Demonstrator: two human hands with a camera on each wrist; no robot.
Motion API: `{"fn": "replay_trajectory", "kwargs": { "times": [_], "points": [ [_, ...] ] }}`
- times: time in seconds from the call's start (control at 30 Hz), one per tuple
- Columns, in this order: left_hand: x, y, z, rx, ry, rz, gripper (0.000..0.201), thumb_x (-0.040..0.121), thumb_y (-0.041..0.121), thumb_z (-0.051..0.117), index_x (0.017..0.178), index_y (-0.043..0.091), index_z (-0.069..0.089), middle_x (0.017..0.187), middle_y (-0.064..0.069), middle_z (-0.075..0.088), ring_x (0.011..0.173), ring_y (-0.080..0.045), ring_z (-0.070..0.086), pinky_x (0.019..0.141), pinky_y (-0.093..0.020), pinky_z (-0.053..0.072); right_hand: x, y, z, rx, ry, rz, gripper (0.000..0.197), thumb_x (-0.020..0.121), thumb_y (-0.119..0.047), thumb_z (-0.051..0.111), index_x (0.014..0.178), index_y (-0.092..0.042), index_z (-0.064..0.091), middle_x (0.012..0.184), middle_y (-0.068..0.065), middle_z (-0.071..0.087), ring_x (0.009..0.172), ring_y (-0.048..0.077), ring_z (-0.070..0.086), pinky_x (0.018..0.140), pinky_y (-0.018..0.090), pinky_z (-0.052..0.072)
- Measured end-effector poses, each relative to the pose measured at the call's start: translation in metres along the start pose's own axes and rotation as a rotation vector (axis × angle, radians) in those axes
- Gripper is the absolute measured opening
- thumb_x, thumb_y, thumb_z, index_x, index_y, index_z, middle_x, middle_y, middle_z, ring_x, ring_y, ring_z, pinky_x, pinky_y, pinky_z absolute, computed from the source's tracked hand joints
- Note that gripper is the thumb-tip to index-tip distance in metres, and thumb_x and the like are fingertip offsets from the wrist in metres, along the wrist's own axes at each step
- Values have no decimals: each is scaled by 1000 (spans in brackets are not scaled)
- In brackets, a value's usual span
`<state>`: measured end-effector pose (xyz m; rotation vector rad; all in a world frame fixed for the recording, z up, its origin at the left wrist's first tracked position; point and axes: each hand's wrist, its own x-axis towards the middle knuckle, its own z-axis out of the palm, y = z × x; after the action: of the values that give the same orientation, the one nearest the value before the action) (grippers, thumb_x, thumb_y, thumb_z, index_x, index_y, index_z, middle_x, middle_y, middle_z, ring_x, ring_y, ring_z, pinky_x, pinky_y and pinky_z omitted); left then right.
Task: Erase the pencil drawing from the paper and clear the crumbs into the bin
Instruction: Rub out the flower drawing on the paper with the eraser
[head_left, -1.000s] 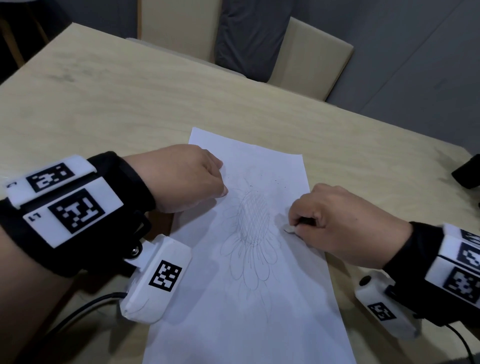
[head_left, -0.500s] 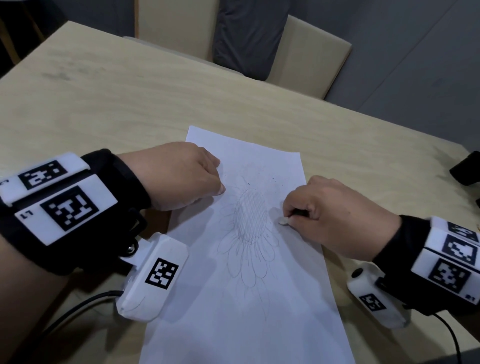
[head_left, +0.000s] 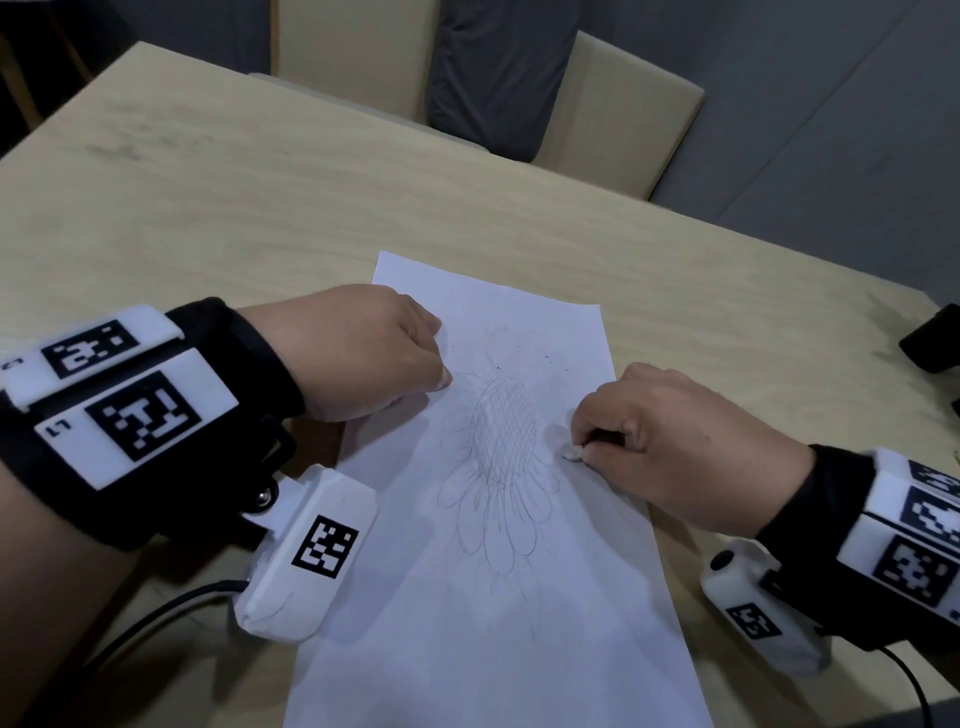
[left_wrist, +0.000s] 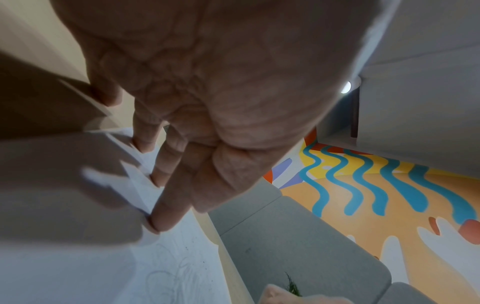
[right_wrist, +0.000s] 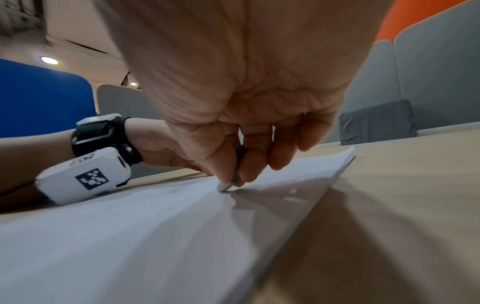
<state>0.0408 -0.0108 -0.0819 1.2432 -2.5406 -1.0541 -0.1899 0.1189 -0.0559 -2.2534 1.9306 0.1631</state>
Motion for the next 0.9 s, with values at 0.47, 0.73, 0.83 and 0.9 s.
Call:
{"fn": "replay_trajectory", "kwargs": {
  "times": [0.47,0.73,0.83,0.9],
  "points": [
    [0,0,-1,-11,4,-3,49,89,34,62,55,4,45,87,-4,62,109,-22,62,99,-55,44,9,-19,2,7,19,-56,11,89,-22,55,80,-24,61,69,-12,60,80,13,46,71,27,37],
    [-1,0,-1,-13,7,-8,47,91,29,62,50,11,47,90,-3,65,119,-26,59,100,-54,45,2,-15,0,-13,-51,-27,11,86,-22,51,81,-24,60,72,-13,60,81,12,46,72,25,32],
    [-2,2,-1,-17,4,-24,45,91,29,63,54,7,49,101,-6,66,120,-28,58,100,-55,44,11,-22,0,-59,8,-22,16,82,-24,45,78,-23,61,69,-10,60,78,18,47,71,34,43],
    [-2,1,-1,-23,3,-27,44,91,30,63,57,5,50,103,-6,66,120,-28,58,100,-55,44,13,-23,1,-82,7,-14,18,81,-26,43,78,-23,60,69,-9,60,78,19,48,72,38,45]
  ]
}}
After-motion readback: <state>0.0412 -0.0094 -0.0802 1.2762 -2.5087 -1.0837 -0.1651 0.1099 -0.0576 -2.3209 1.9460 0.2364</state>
